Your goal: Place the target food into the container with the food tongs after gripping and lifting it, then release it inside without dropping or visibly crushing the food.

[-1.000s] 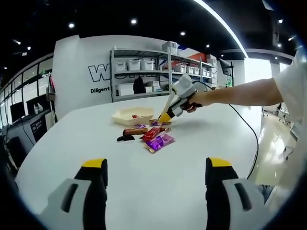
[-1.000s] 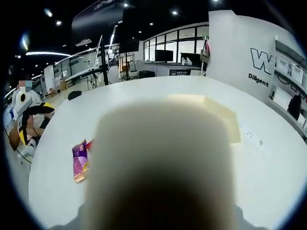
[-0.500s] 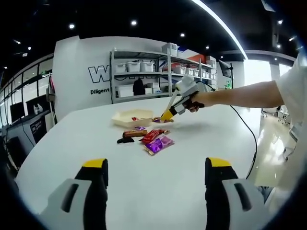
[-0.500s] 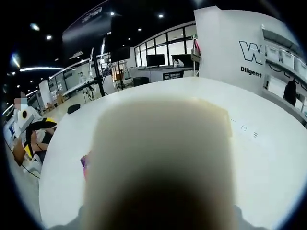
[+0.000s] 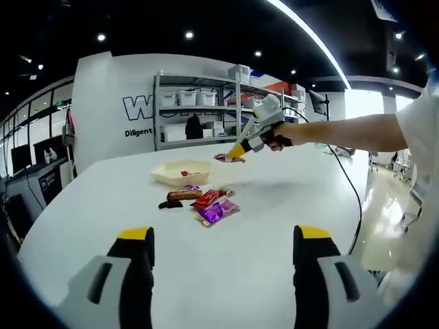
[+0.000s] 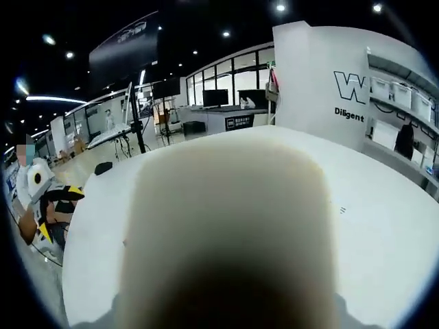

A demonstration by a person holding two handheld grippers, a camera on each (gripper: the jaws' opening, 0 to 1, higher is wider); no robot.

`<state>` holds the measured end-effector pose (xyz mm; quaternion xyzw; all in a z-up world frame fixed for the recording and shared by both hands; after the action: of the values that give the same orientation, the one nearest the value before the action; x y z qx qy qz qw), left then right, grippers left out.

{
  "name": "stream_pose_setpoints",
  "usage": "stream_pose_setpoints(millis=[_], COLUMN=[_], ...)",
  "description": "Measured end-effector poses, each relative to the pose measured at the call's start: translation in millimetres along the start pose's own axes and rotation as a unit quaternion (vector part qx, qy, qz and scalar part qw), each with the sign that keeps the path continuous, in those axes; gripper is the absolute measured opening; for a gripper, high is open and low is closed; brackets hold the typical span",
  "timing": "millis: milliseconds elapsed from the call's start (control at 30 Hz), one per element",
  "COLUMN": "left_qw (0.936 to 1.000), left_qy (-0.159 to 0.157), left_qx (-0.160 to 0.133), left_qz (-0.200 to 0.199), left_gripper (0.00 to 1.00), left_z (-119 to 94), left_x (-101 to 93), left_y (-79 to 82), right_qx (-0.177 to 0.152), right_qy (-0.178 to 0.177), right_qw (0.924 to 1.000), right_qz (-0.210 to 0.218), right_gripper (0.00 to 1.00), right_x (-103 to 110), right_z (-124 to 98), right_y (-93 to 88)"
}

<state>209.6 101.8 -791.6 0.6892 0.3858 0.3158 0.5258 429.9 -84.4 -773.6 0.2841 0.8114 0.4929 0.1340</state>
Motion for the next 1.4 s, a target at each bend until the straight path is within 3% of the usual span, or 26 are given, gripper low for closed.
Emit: stream_pose_setpoints(millis=[500, 733, 1233, 1400], left_qw=[0.9996, 0.9996, 0.9992, 0.9992], left_qy=[0.022, 0.022, 0.032, 0.034], left_qx=[-0.005, 0.003, 0.012, 0.009], left_qz=[-0.017, -0.02, -0.019, -0.02], left_gripper=[0.93, 0.99, 0.98, 0.96], left_z=[-1, -1, 0, 1], left_x=[17.2, 19.7, 31.0, 35.3], left_y=[-0.8, -4.0, -8.7, -7.4], right_qx=[-0.016, -0.004, -0.001, 0.0], right_qy=[-0.031, -0.043, -0.055, -0.084], right_qw=[0.9993, 0.9988, 0.9972, 0.9945], right_qz=[0.015, 0.024, 0.05, 0.062], right_gripper=[0.16, 0.16, 0.16, 0.16], right_x=[-14, -28, -58, -75], right_z=[30, 50, 92, 103], right_y=[38.5, 37.8, 35.3, 27.9])
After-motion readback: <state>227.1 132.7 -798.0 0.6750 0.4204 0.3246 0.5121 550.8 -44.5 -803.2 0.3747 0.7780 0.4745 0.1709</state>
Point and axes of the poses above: the point that each gripper's makers call its tool centre point, and the gripper's own axes: z roughly forward along the fingers, x roughly to its left, y roughly out of its top, the point moved 1 cm from there along -z, roughly backward along the fingers, and after that the axes turned 4 degrees about y, right-handed, at the moved point
